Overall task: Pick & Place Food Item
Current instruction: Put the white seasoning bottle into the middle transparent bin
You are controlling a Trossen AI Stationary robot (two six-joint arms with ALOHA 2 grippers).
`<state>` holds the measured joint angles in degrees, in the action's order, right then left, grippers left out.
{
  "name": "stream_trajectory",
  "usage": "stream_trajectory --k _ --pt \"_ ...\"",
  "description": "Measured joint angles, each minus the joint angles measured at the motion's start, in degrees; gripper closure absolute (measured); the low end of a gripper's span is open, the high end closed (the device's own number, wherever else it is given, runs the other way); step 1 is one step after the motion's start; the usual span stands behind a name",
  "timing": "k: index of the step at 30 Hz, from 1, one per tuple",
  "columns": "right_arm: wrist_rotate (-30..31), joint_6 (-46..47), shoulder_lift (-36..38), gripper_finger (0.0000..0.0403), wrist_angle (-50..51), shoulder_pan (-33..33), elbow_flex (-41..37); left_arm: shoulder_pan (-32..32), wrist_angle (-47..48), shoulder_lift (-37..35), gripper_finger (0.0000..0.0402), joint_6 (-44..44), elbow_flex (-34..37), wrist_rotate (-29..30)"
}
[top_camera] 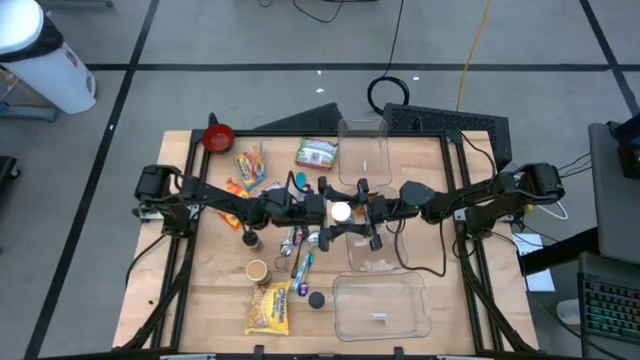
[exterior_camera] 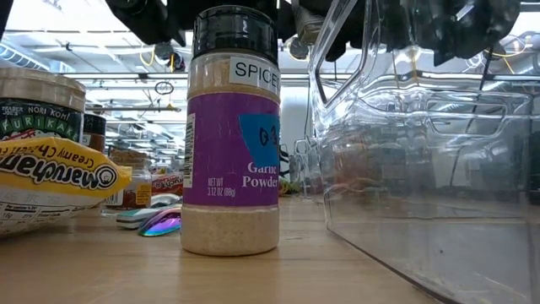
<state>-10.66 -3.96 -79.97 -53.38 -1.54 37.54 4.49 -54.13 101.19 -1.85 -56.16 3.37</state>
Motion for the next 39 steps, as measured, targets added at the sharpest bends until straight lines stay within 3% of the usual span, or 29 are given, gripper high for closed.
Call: stream_trajectory --k 11,14,23,27,32,39 --pt "2.45 -0.11 1.03 0.0212 0.77 -0.10 -0.04 0.17 0.70 -0.26 0.0190 -2.16 0.17 -1.04" --pt "2.67 -0.69 1.03 0.0212 0.48 -0.15 -0.04 0.55 0.43 -0.22 0.0185 -3.14 0.17 -1.16" --pt "3.66 -3.38 3.50 0.0212 -0.27 -2.57 -0.02 1.54 -0.42 -0.21 0.0115 -1.98 0.11 -1.34" --pt "7.96 -6.69 4.16 0.0212 -0.03 -4.66 -0.02 1.53 -0.63 -0.22 0.0103 -1.31 0.13 -1.62" --pt "11.49 -8.72 4.18 0.0212 0.08 -5.79 -0.02 1.53 -0.40 -0.20 0.0108 -0.76 0.17 -1.59" --pt "11.15 -4.98 4.25 0.0212 2.02 -5.38 -0.02 1.54 0.27 -0.22 0.0174 -2.46 0.33 -1.46"
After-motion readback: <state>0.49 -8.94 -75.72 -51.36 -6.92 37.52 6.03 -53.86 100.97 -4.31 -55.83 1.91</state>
